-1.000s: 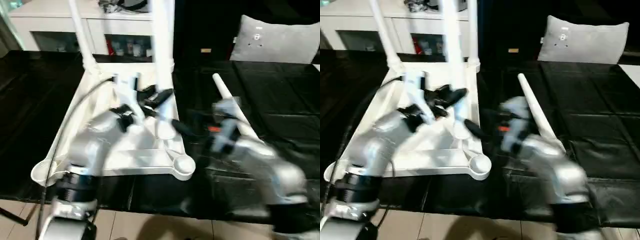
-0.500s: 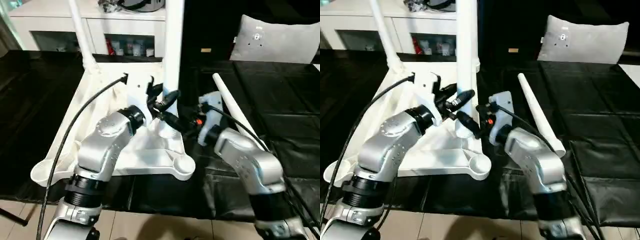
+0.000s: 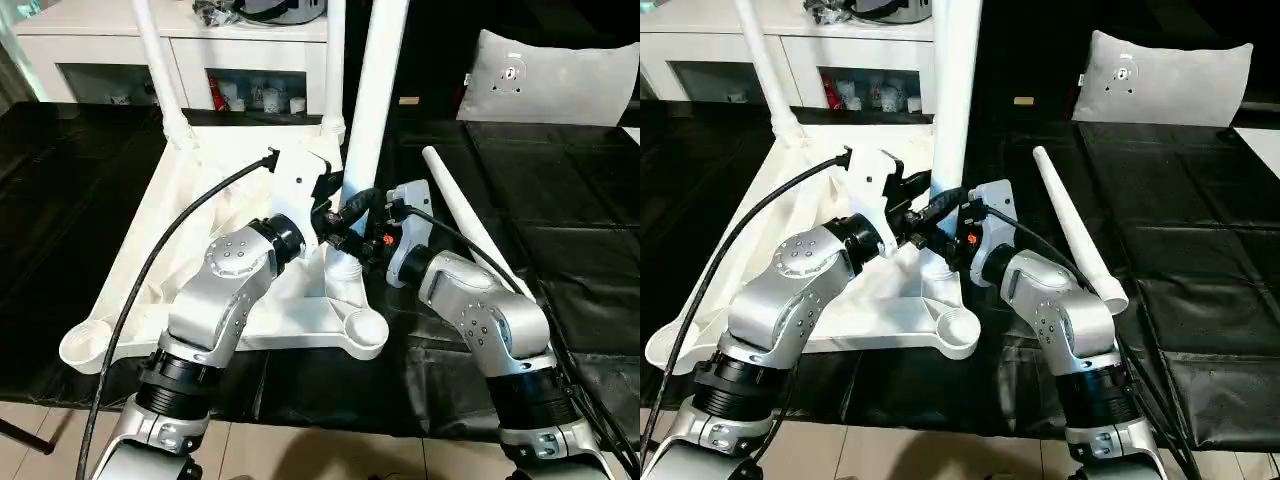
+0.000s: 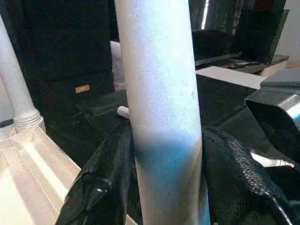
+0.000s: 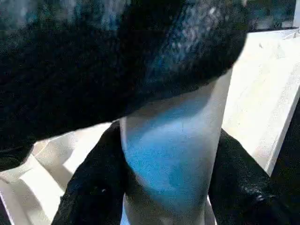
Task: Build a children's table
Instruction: Insert table leg to table base
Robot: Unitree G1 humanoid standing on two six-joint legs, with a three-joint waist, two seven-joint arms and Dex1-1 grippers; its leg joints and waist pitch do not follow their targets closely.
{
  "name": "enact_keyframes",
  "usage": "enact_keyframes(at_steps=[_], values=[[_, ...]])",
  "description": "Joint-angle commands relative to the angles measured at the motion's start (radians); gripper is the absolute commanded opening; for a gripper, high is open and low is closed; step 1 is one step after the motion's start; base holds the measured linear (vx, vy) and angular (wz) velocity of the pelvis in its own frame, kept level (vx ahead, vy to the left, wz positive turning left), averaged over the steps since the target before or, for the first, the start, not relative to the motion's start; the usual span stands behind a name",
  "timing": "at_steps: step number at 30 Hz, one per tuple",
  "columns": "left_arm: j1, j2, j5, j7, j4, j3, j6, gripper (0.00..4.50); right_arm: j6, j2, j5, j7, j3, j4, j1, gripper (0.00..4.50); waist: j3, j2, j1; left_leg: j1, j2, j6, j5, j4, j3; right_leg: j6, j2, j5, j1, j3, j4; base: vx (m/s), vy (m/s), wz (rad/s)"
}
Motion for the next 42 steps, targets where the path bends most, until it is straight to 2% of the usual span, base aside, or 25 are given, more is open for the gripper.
enact_keyframes(at_steps=[1,7,11,12,13,16,17,19,20,21,25,28,29,30,32,39,42], values=[[-0.02,0.011,0.021,0.001,-0.008,-0.001,-0.027,1.95,0.009,-0.008,-0.006,0.004,-0.007,0.005,-0.012,1.92,-0.08,-0.015,0.001,-0.004,0.02,0.032,-0.059,-0.058,0.008,-0.169,-0.052,-0.182,0.066,0.045,-0.06,0.0,0.0,0.0],[-0.018,0.027,0.054,0.002,0.003,-0.004,-0.05,1.95,0.002,-0.003,-0.017,0.003,0.006,-0.007,-0.004,1.91,-0.081,-0.011,0.0,-0.003,0.021,0.032,-0.055,-0.058,0.007,-0.173,-0.051,-0.166,0.065,0.045,-0.058,0.0,0.0,0.0],[-0.018,0.023,0.054,0.002,-0.003,-0.002,-0.045,1.95,0.009,0.003,-0.025,-0.011,0.012,-0.009,0.002,1.91,-0.08,-0.016,0.0,-0.004,0.02,0.029,-0.061,-0.058,0.008,-0.171,-0.051,-0.179,0.066,0.045,-0.06,0.0,0.0,0.0],[-0.018,0.023,0.053,0.002,-0.003,-0.002,-0.044,1.95,0.01,0.003,-0.025,-0.01,0.012,-0.009,0.003,1.91,-0.08,-0.015,0.0,-0.003,0.02,0.029,-0.06,-0.059,0.008,-0.171,-0.051,-0.179,0.066,0.045,-0.059,0.0,0.0,0.0],[-0.017,0.022,0.052,0.003,-0.007,-0.004,-0.04,1.95,0.011,0.006,-0.022,-0.007,0.014,-0.011,0.007,1.91,-0.081,-0.021,-0.001,-0.004,0.021,0.03,-0.058,-0.058,0.008,-0.17,-0.05,-0.178,0.066,0.045,-0.059,0.0,0.0,0.0],[-0.009,0.017,0.047,0.017,-0.014,0.005,-0.029,1.95,0.009,0.012,-0.025,-0.009,0.021,-0.015,0.009,1.91,-0.08,-0.018,0.0,-0.002,0.021,0.03,-0.061,-0.059,0.008,-0.17,-0.051,-0.185,0.064,0.045,-0.059,0.0,0.0,0.0],[-0.006,0.014,0.041,0.02,-0.017,0.013,-0.022,1.95,0.008,0.013,-0.027,-0.01,0.023,-0.014,0.009,1.91,-0.08,-0.021,-0.001,-0.003,0.021,0.03,-0.06,-0.058,0.009,-0.171,-0.051,-0.183,0.064,0.045,-0.059,0.0,0.0,0.0],[-0.003,0.013,0.032,0.019,-0.02,0.02,-0.015,1.95,0.006,0.015,-0.029,-0.011,0.027,-0.013,0.009,1.91,-0.08,-0.019,0.0,-0.003,0.021,0.029,-0.057,-0.058,0.009,-0.171,-0.052,-0.181,0.065,0.046,-0.058,0.0,0.0,0.0],[-0.003,0.014,0.03,0.015,-0.021,0.02,-0.012,2.51,0.005,0.016,-0.031,-0.011,0.028,-0.012,0.008,1.91,-0.08,-0.024,-0.001,-0.004,0.021,0.031,-0.053,-0.058,0.009,-0.171,-0.051,-0.176,0.065,0.046,-0.058,0.0,0.0,0.0],[-0.002,0.016,0.03,0.014,-0.021,0.02,-0.012,2.51,0.006,0.017,-0.031,-0.012,0.029,-0.013,0.008,1.91,-0.081,-0.022,0.0,-0.003,0.021,0.032,-0.051,-0.058,0.009,-0.172,-0.051,-0.174,0.065,0.046,-0.057,0.0,0.0,0.0],[0.001,0.011,0.019,0.007,-0.021,0.028,-0.011,2.92,0.006,0.018,-0.037,-0.008,0.033,-0.014,0.009,1.91,-0.08,-0.026,-0.003,-0.004,0.02,0.034,-0.051,-0.058,0.009,-0.168,-0.051,-0.18,0.065,0.045,-0.058,0.0,0.0,0.0],[0.003,0.01,0.016,0.005,-0.028,0.03,-0.008,3.1,0.006,0.02,-0.042,-0.007,0.03,-0.012,0.009,1.91,-0.08,-0.023,-0.003,-0.003,0.022,0.031,-0.056,-0.059,0.009,-0.169,-0.052,-0.183,0.064,0.046,-0.058,0.0,0.0,0.0],[0.004,0.008,0.007,0.002,-0.037,0.033,-0.003,3.22,0.005,0.02,-0.043,-0.006,0.029,-0.01,0.009,1.91,-0.08,-0.037,-0.004,-0.004,0.022,0.032,-0.059,-0.059,0.01,-0.166,-0.051,-0.186,0.065,0.045,-0.06,0.0,0.0,0.0],[0.005,0.006,0.001,0.001,-0.041,0.036,-0.002,3.37,0.005,0.021,-0.044,-0.006,0.029,-0.009,0.01,1.91,-0.08,-0.03,0.0,-0.004,0.022,0.029,-0.056,-0.06,0.008,-0.166,-0.053,-0.191,0.065,0.046,-0.057,0.0,0.0,0.0],[0.007,0.002,-0.012,-0.003,-0.048,0.043,-0.001,3.51,0.002,0.022,-0.047,-0.005,0.029,-0.004,0.008,1.9,-0.079,-0.029,-0.001,-0.001,0.023,0.024,-0.06,-0.06,0.009,-0.165,-0.052,-0.189,0.062,0.046,-0.058,0.0,0.0,0.0],[0.012,-0.027,-0.088,-0.032,-0.072,0.081,0.001,3.91,-0.005,0.019,-0.051,-0.002,0.032,0.004,0.005,1.9,-0.079,-0.035,-0.001,-0.002,0.022,0.019,-0.075,-0.06,0.009,-0.166,-0.052,-0.189,0.064,0.047,-0.058,0.0,0.0,0.0],[0.011,-0.044,-0.131,-0.043,-0.089,0.104,0.009,4.22,-0.006,0.017,-0.051,0.001,0.03,0.004,0.005,1.9,-0.078,-0.036,-0.001,-0.002,0.022,0.019,-0.074,-0.06,0.01,-0.166,-0.051,-0.188,0.064,0.047,-0.058,0.0,0.0,0.0]])
